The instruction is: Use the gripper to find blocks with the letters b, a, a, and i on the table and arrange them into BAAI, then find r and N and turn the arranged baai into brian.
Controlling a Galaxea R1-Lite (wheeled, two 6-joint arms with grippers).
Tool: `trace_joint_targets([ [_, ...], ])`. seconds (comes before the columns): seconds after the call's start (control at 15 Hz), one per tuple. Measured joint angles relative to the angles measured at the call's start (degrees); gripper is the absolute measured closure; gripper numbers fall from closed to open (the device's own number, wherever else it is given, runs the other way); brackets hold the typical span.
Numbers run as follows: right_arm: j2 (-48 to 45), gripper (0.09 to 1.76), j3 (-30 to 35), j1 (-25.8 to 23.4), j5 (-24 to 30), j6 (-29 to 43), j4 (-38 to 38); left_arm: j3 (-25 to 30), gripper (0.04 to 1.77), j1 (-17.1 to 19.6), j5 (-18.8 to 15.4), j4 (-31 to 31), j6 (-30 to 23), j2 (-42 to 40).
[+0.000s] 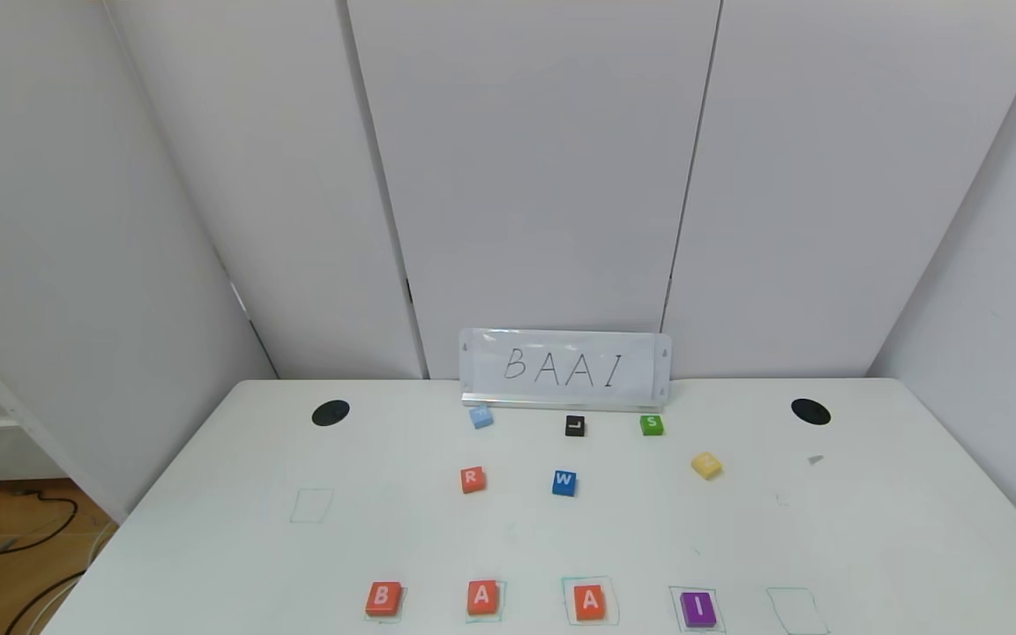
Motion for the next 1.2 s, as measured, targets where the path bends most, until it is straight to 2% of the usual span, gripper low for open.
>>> trace_joint_targets([
  [0.33,-13.17,0.15,4.44,-1.73,8.03,-2.05,1.00,2.66,0.09,2.16,-1.38,-0.88,0.00,-9.35],
  [0.47,-15.98,0.15,6.53,-1.66,9.94,-0.35,-3.29,4.41,0.09,2.62,-3.05,-1.01,-0.09,-13.68],
  [0.6,-17.23,0.15,10.39,-1.60,12.87,0.72,-11.46,7.17,0.09,2.79,-2.99,-2.66,-0.77,-17.42],
  [0.73,-17.73,0.14,16.85,-1.62,15.77,0.96,-23.92,11.12,0.09,2.88,-2.79,-9.81,-2.24,-19.19],
  [0.8,-17.81,0.14,20.61,-1.62,16.73,0.85,-28.68,14.40,0.09,2.88,-2.79,-15.30,-2.52,-19.71],
  [0.93,-17.91,0.14,28.96,-1.62,17.58,0.85,-34.46,22.72,0.09,2.93,-2.85,-26.49,-2.52,-20.26],
  [1.0,-17.91,0.14,32.80,-1.62,17.85,1.01,-35.47,27.58,0.09,2.93,-2.77,-30.90,-2.57,-20.39],
  [1.07,-17.93,0.14,35.58,-1.62,18.16,1.73,-33.94,31.29,0.09,2.93,-2.33,-31.68,-3.12,-20.42],
  [1.2,-17.98,0.14,37.92,-1.62,18.86,4.27,-23.19,34.73,0.09,2.90,-1.82,-22.20,-4.17,-20.47],
])
